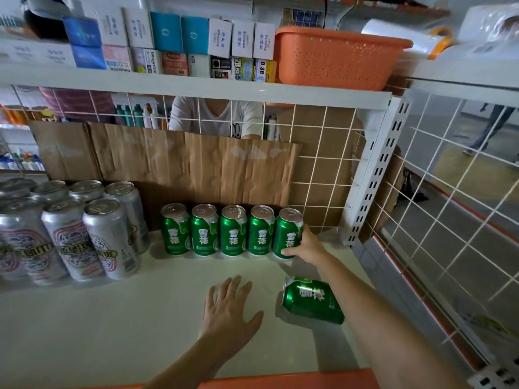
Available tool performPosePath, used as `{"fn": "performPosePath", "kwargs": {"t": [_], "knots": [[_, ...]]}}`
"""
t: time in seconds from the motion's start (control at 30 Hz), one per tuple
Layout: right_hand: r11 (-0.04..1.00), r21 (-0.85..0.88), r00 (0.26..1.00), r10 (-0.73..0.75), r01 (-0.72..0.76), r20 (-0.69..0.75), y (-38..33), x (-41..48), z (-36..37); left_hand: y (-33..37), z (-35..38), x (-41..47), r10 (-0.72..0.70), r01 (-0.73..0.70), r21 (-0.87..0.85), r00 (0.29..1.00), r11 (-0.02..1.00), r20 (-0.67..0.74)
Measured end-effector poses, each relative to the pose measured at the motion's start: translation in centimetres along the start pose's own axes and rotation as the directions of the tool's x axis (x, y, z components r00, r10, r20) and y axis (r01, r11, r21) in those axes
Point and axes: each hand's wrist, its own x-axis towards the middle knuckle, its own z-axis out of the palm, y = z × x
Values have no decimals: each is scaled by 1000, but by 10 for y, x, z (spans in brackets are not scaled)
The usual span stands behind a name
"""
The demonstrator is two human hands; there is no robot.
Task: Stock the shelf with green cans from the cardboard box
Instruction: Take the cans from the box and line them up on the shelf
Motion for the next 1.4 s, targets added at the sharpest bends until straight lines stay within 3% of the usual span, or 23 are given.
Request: {"fn": "performPosePath", "kwargs": {"t": [0.73, 1.4], "knots": [[999, -53, 1000, 2, -4, -29, 0, 7, -7, 1, -2, 0, -3, 3, 0, 1000, 1000, 31], [963, -250, 991, 71, -97, -112, -11, -1, 1, -1, 0, -1, 7, -7, 2, 1000, 1000, 16]]}}
